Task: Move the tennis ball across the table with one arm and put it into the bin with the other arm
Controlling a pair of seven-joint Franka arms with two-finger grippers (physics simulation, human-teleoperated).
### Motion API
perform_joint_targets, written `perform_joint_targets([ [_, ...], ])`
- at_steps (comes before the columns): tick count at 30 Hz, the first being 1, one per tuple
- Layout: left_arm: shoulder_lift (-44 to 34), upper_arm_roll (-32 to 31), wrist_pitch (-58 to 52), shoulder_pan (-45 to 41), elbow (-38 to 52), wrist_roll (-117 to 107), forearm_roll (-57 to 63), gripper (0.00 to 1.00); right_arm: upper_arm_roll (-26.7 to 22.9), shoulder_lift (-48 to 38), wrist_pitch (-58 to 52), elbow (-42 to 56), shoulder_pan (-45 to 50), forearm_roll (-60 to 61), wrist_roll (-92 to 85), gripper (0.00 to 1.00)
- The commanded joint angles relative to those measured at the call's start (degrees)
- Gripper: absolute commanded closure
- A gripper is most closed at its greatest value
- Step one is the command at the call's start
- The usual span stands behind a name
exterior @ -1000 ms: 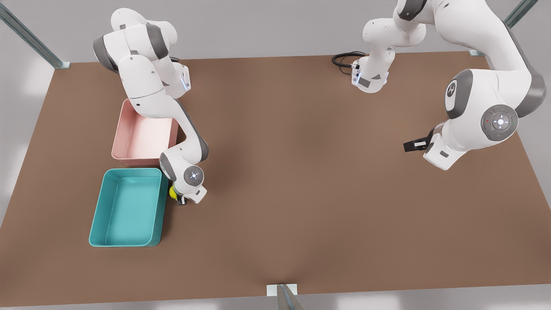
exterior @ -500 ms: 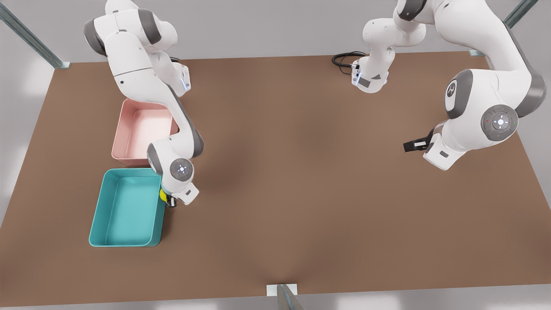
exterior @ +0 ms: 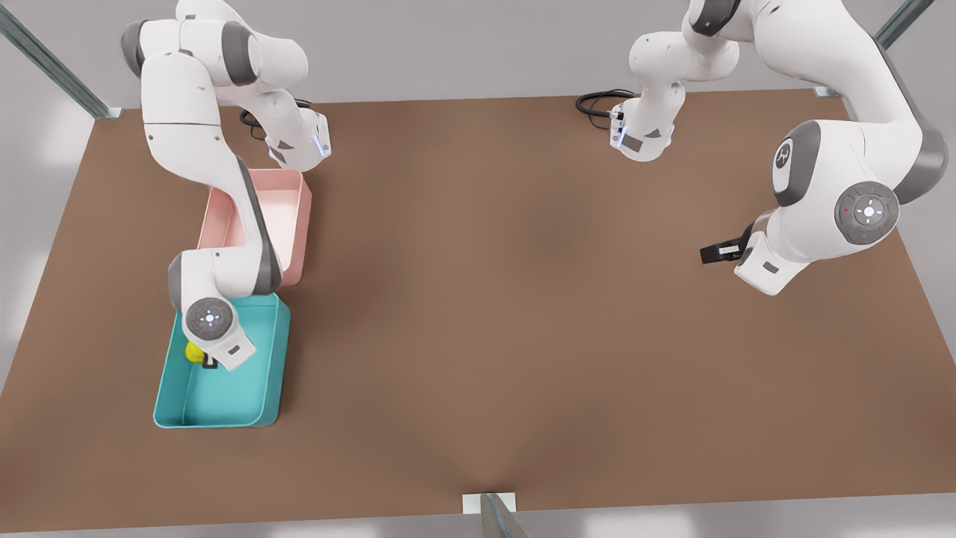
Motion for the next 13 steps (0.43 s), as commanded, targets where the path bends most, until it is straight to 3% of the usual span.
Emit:
perform_joint_targets([
  [1, -0.1, 0.0, 0.0, 0.0, 0.0, 0.0, 0.0, 0.00, 4.2, -0.7, -14.7, 12.3, 1.1, 5.3, -5.0, 0.00],
  [3, -0.1, 0.0, 0.0, 0.0, 0.0, 0.0, 0.0, 0.00, 6.6, -1.2, -21.9, 21.7, 1.6, 7.3, 31.7, 0.00],
  [4, -0.1, 0.0, -0.1, 0.0, 0.0, 0.0, 0.0, 0.00, 3.5, -2.4, -25.9, 21.8, 1.4, 15.8, 56.4, 0.00],
  [5, -0.1, 0.0, -0.1, 0.0, 0.1, 0.0, 0.0, 0.00, 1.9, -4.4, -28.9, 21.1, 1.1, 17.5, 67.0, 0.00],
  [9, -0.1, 0.0, 0.0, 0.1, 0.1, 1.1, 0.1, 0.00, 2.3, -16.4, -33.3, 16.5, -4.8, 16.0, 67.7, 0.00],
  [13, -0.1, -0.1, -0.1, 0.0, 0.0, 2.6, 0.2, 0.00, 2.8, -19.8, -33.0, 12.9, -7.0, 16.3, 67.8, 0.00],
])
